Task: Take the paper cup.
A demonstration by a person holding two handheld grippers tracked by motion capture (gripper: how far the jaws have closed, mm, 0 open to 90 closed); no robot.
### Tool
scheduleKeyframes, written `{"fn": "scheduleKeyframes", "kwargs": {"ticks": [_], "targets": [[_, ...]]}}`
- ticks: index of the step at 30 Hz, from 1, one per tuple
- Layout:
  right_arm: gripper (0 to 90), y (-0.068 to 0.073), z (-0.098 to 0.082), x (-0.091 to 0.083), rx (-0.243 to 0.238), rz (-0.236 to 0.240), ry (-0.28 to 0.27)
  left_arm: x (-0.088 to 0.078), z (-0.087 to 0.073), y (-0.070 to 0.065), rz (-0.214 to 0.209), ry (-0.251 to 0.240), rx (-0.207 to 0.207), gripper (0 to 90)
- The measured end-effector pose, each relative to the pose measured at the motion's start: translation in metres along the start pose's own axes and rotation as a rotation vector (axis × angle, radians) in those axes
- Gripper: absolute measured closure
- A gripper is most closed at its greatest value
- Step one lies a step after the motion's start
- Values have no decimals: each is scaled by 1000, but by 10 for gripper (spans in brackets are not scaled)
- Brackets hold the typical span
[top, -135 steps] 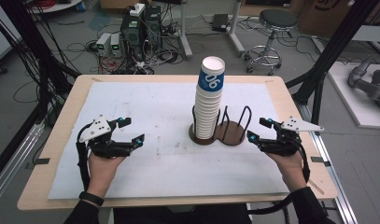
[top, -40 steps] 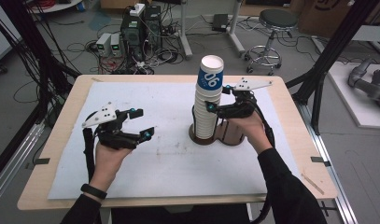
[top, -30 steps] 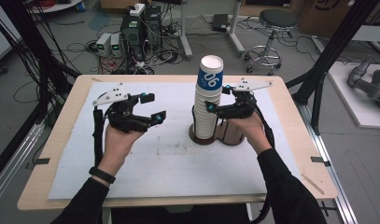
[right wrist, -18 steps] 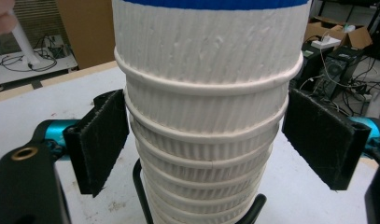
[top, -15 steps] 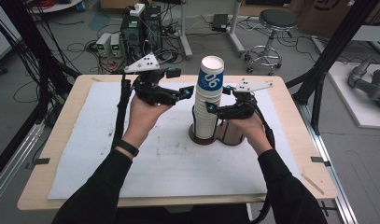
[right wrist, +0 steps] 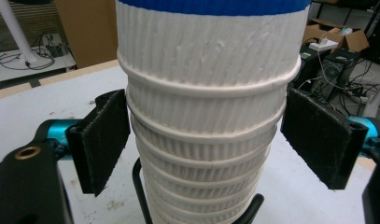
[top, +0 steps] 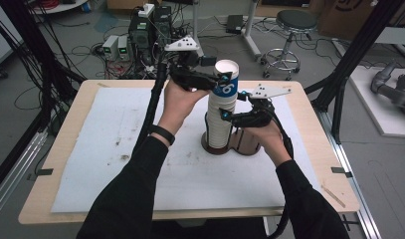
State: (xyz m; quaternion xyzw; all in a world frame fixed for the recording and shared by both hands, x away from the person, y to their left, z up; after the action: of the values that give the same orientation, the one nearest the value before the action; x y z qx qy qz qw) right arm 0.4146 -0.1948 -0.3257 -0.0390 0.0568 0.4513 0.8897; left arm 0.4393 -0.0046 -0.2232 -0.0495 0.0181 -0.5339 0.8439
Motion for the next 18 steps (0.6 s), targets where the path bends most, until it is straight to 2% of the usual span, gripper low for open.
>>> {"fn": "scheduleKeyframes", "kwargs": {"ticks": [3, 6, 8, 12, 18], "targets": [[164, 0, 0, -1, -4, 3, 1, 5, -2, 1, 3, 19, 5, 163], [166, 0, 0, -1, -8, -1, 0, 6, -3, 4, -3, 14, -19, 226], [171, 0, 0, -1, -5, -3, -1, 6, -2, 3, -13, 16, -6, 286], [183, 0, 1, -2, -7, -5, 0, 5, -1, 2, -3, 16, -3, 289], [187, 2, 1, -2, -10, -5, 0, 1, 9, -1, -1, -18, 16, 293]]}}
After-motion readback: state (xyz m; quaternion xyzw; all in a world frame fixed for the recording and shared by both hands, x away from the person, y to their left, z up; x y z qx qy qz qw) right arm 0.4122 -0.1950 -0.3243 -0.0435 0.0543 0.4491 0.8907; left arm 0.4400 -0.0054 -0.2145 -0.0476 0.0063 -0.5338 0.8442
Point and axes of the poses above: each handheld gripper's, and its own axes: x roughly forward along the jaws, z roughly out of its top, y roughly to its left, the point moved 3 cm from there along x, roughly forward along the jaws, and after that the axes turned 11 degrees about -y, right-handed, at the moved point
